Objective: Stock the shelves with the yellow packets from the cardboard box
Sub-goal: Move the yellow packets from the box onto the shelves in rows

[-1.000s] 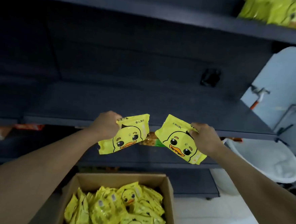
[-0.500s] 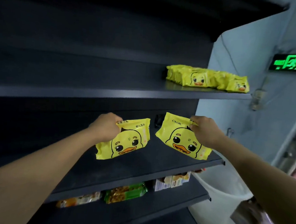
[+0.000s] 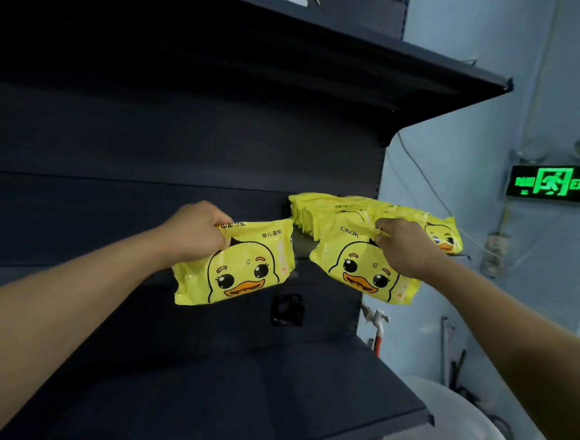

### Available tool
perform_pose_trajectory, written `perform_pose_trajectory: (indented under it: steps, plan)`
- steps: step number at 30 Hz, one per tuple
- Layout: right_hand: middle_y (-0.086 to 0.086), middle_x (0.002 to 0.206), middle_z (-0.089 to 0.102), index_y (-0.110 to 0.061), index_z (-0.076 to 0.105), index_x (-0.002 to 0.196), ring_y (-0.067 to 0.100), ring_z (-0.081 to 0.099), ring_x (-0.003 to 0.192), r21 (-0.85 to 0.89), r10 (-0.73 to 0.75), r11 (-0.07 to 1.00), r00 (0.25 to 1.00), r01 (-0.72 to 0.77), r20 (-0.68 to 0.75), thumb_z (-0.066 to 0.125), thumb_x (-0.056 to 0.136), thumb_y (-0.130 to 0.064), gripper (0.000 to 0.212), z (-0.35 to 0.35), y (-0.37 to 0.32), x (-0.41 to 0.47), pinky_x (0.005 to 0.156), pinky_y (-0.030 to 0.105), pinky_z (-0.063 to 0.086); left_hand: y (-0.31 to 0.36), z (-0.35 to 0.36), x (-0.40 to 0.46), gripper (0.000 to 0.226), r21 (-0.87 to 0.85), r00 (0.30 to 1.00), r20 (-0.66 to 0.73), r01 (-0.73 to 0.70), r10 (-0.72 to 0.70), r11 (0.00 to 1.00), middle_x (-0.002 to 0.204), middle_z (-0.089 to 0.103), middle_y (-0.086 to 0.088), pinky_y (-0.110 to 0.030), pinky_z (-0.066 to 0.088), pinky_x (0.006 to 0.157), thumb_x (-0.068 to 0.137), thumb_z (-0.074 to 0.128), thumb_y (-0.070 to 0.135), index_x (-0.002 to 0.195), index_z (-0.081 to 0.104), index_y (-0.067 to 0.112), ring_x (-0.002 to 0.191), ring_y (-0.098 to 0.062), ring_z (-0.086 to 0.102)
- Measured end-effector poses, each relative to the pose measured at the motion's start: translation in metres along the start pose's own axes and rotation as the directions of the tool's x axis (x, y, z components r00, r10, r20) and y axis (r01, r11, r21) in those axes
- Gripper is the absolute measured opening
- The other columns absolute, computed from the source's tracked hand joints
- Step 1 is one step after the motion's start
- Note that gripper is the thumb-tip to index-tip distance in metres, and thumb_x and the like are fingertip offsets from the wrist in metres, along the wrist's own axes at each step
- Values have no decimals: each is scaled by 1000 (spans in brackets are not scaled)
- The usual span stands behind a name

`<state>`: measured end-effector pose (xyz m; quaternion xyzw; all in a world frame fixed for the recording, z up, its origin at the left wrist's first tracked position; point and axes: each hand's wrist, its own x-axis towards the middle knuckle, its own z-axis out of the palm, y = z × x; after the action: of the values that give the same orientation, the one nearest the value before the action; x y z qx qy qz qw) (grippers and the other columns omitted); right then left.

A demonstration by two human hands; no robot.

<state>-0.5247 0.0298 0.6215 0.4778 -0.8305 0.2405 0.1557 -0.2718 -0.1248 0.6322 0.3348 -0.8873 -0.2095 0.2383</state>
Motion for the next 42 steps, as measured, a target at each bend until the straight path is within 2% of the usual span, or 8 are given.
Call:
perform_pose_trajectory:
  steps: [2,6,8,14,17,21,36,42]
  plan:
    - [9,80,51,-13,46,73,32,47,84,-7,-9,1000,1000,9,-12,41,97,-10,24,-7,15,28,66,31,30,15,3,20,24,-14,1000,-25,7,-7,1000,78,71,0,-25,48,64,88,55,4,79,71,20,77,-14,66]
    - [22,123,56,3,54,120,38,50,112,-32,-79,996,996,78,-36,40,98,-10,29,-12,39,87,84,32,38,38,9,53,25,-70,997,-67,41,-46,997,74,72,0,-25,46,60,88,56,4,77,70,22,70,-13,67]
    - [21,130,53,2,52,125,37,48,118,-40,-129,991,991,129,-16,40,99,-11,32,-7,47,114,91,33,38,45,13,67,24,-73,995,-76,63,-69,995,75,72,-1,-25,47,60,88,57,4,80,71,22,71,-15,68]
    - [17,121,56,-3,58,117,35,50,117,-46,-253,964,959,261,126,42,98,-11,26,32,66,173,93,35,41,54,23,99,23,-98,984,-97,142,-152,985,82,74,-1,-32,54,77,89,58,5,94,71,23,78,-16,70]
    - [15,97,56,-5,57,88,34,53,97,-57,-285,955,953,291,102,46,96,-9,14,56,72,192,79,35,43,54,27,111,21,-104,978,-91,177,-186,979,82,74,-2,-33,55,77,89,58,6,98,70,21,76,-16,70]
    - [18,107,62,-3,58,106,36,57,100,-56,-340,940,939,337,-48,49,91,-2,17,76,74,204,79,36,46,58,35,124,21,-83,975,-110,183,-192,980,78,74,1,-31,54,77,90,58,6,93,72,22,75,-14,70]
    - [19,121,51,-7,43,125,35,48,112,-28,-318,948,937,317,-146,46,91,-7,34,8,112,203,92,43,44,122,85,170,19,-129,998,-35,41,-46,991,81,72,-1,-29,52,74,88,59,5,85,70,20,77,-15,67]
    - [22,122,51,-6,39,130,36,50,108,-20,-207,978,972,206,-112,42,93,-6,36,-11,149,187,80,33,39,154,137,214,42,-62,1000,-2,-31,31,998,126,61,-6,-32,44,101,87,62,8,128,58,14,116,-22,57]
